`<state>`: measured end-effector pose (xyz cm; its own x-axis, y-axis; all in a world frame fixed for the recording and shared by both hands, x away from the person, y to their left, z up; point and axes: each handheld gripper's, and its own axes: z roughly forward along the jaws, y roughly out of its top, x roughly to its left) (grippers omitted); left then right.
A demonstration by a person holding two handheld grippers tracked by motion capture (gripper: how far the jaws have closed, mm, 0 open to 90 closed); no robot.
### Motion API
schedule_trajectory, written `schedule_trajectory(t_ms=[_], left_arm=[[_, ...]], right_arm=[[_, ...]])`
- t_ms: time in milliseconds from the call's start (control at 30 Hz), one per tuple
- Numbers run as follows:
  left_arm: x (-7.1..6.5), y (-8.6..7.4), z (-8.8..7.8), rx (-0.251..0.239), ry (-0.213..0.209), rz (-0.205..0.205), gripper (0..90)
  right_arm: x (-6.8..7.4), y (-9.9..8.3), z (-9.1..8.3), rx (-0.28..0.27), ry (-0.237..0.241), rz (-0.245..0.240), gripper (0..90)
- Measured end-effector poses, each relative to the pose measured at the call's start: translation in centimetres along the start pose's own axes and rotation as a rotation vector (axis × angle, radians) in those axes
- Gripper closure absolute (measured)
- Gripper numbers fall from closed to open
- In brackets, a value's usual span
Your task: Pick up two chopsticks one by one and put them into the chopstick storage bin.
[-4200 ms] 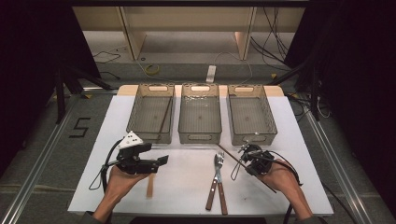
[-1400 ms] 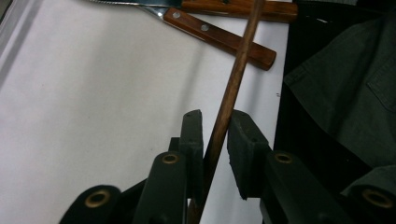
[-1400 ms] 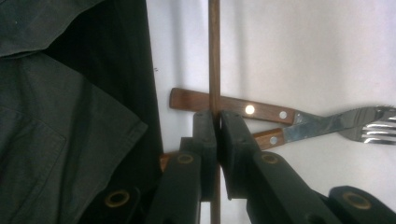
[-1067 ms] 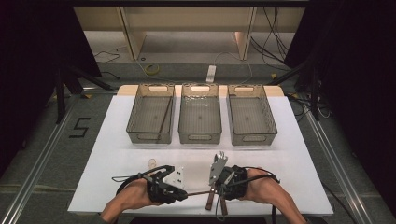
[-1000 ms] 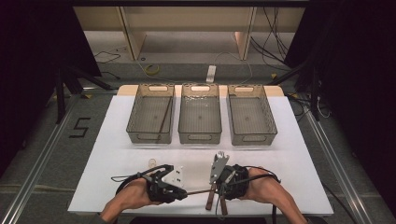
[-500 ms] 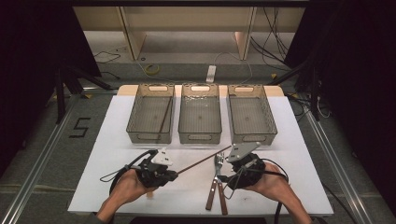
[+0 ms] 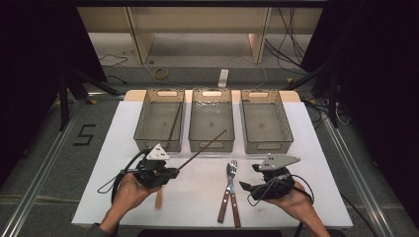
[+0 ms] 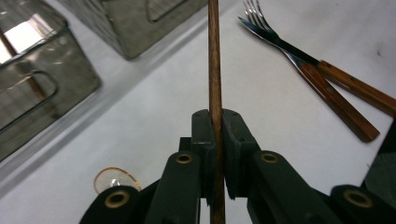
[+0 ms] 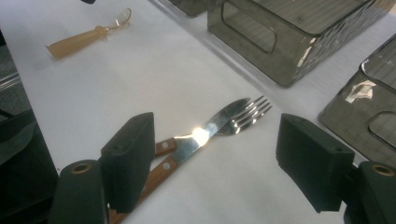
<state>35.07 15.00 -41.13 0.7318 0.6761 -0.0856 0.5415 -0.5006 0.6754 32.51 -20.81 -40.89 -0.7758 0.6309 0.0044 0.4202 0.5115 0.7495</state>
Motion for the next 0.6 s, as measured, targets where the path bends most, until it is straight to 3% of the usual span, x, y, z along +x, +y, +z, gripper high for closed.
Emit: schedule_trajectory(t_ms=[100, 233, 333, 533, 600], left_arm=[[0.4, 0.1, -0.1, -0.010, 0.012, -0.008, 84.0], [1.6, 0.2, -0.4, -0.037, 0.057, -0.054, 84.1], [2.3, 0.3, -0.6, -0.060, 0.064, -0.082, 84.0], [4.0, 0.8, -1.2, -0.102, 0.107, -0.125, 84.0], [4.4, 0.9, -1.2, -0.104, 0.113, -0.135, 84.0]], right_arm=[[0.0, -0.3, 0.0, 0.004, 0.000, 0.005, 28.6], [-0.1, -0.8, 0.2, 0.001, -0.003, 0.046, 23.5], [0.0, -1.1, 0.2, -0.004, -0.009, 0.065, 22.5], [0.4, -1.5, -0.3, -0.067, -0.029, 0.091, 22.6], [0.3, -1.7, -0.5, -0.083, -0.009, 0.108, 21.9]])
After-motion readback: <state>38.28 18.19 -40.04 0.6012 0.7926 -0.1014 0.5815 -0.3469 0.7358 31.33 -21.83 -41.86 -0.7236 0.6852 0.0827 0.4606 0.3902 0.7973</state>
